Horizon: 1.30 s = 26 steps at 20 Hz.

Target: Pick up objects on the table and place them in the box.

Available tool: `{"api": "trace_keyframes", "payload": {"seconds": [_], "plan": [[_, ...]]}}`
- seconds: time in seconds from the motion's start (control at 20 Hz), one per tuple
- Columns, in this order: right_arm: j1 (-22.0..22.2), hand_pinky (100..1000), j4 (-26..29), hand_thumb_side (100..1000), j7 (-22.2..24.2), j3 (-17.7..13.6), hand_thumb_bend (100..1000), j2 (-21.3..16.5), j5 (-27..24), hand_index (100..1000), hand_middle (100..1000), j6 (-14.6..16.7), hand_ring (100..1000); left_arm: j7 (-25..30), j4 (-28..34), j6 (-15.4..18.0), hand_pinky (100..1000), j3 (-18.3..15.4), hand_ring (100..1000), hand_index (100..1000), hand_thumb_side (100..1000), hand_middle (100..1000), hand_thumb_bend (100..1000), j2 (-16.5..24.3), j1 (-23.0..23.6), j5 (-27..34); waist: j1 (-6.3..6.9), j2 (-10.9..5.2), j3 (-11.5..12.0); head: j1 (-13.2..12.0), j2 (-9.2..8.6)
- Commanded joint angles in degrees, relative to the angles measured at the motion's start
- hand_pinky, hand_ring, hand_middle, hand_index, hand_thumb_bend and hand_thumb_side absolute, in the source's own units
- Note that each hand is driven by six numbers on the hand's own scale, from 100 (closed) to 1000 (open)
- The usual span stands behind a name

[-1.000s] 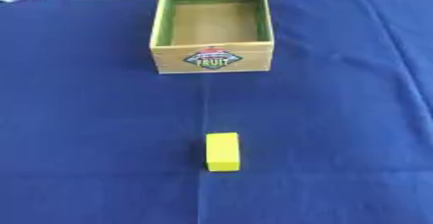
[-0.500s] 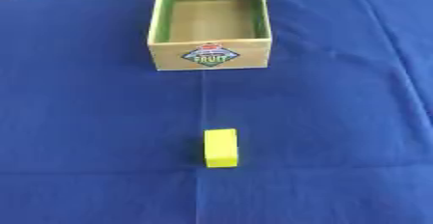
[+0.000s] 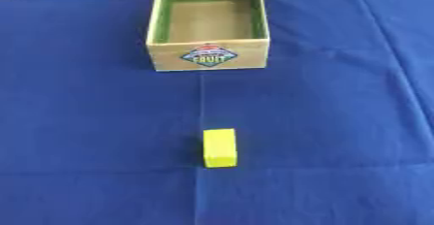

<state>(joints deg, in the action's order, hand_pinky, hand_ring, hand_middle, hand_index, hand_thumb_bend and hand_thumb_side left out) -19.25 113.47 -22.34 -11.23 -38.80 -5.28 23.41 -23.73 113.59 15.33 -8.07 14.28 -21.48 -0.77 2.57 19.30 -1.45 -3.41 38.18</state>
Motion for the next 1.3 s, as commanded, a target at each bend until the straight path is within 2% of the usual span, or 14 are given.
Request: {"api": "trace_keyframes", "payload": {"seconds": [0.05, 0.35, 0.55, 0.85, 1.1, 1.15, 1.2, 1.25, 1.3], "plan": [[-1.67, 765, 1.13, 1000, 1.59, 1.57, 390, -5.16, 2.23, 852, 662, -2.05, 783, 0.18, 1.01, -0.25, 456, -0.43, 537, 785, 1000, 579, 328, 1.48, -0.16, -0.24, -0.36, -1.53, -0.13, 0.24, -0.03], [-4.82, 790, 1.12, 1000, 5.76, 5.77, 395, -12.44, 6.7, 867, 668, -7.07, 792, 1.1, 1.01, -0.75, 456, -0.01, 537, 785, 1000, 579, 325, 1.56, -0.28, -0.08, -0.21, -2.04, -0.08, 1.06, 0.33], [-8.21, 797, 1.13, 1000, 9.01, 9.35, 440, -16.72, 8.04, 872, 680, -10.42, 799, 1.8, 1.01, -1.01, 457, 0.26, 537, 786, 1000, 579, 324, 1.63, -0.32, 0.07, -0.38, -2.42, 0.45, 1.62, 0.6], [-14.15, 805, 1.13, 1000, 13.97, 15.37, 557, -23.76, 12.2, 891, 712, -15.39, 813, 2.43, 1.01, -1.22, 456, 0.6, 536, 787, 1000, 580, 317, 1.68, -0.4, 0.37, -0.65, -2.64, 0.97, 2.0, 0.57], [-19.08, 797, 1.13, 1000, 18.2, 20.46, 714, -28.2, 16.4, 868, 711, -19.62, 801, 2.39, 1.01, -1.19, 455, 0.79, 536, 782, 1000, 578, 318, 1.74, -0.28, 0.72, -0.92, -2.75, 1.65, 2.38, 0.63], [-20.17, 798, 1.13, 1000, 19.05, 21.64, 772, -28.56, 17.24, 867, 706, -20.47, 798, 2.36, 1.01, -1.2, 455, 0.86, 536, 783, 1000, 578, 317, 1.74, -0.31, 0.78, -1.0, -2.74, 1.78, 2.53, 0.61], [-21.04, 796, 1.13, 1000, 19.87, 22.88, 902, -28.81, 18.06, 868, 698, -21.29, 795, 2.39, 1.01, -1.2, 455, 0.95, 535, 783, 1000, 578, 317, 1.76, -0.34, 0.81, -1.05, -2.74, 1.9, 2.68, 0.57], [-21.53, 792, 1.13, 953, 20.7, 24.19, 953, -29.28, 18.9, 868, 694, -22.12, 795, 2.45, 1.01, -1.18, 455, 1.05, 535, 783, 1000, 578, 317, 1.82, -0.4, 0.84, -1.15, -2.71, 2.09, 2.9, 0.49], [-21.87, 787, 1.13, 868, 21.56, 25.55, 1000, -29.59, 19.75, 872, 684, -22.97, 794, 2.51, 1.01, -1.18, 455, 1.13, 535, 783, 1000, 578, 317, 1.84, -0.45, 0.88, -1.23, -2.69, 2.25, 3.09, 0.41]]}}
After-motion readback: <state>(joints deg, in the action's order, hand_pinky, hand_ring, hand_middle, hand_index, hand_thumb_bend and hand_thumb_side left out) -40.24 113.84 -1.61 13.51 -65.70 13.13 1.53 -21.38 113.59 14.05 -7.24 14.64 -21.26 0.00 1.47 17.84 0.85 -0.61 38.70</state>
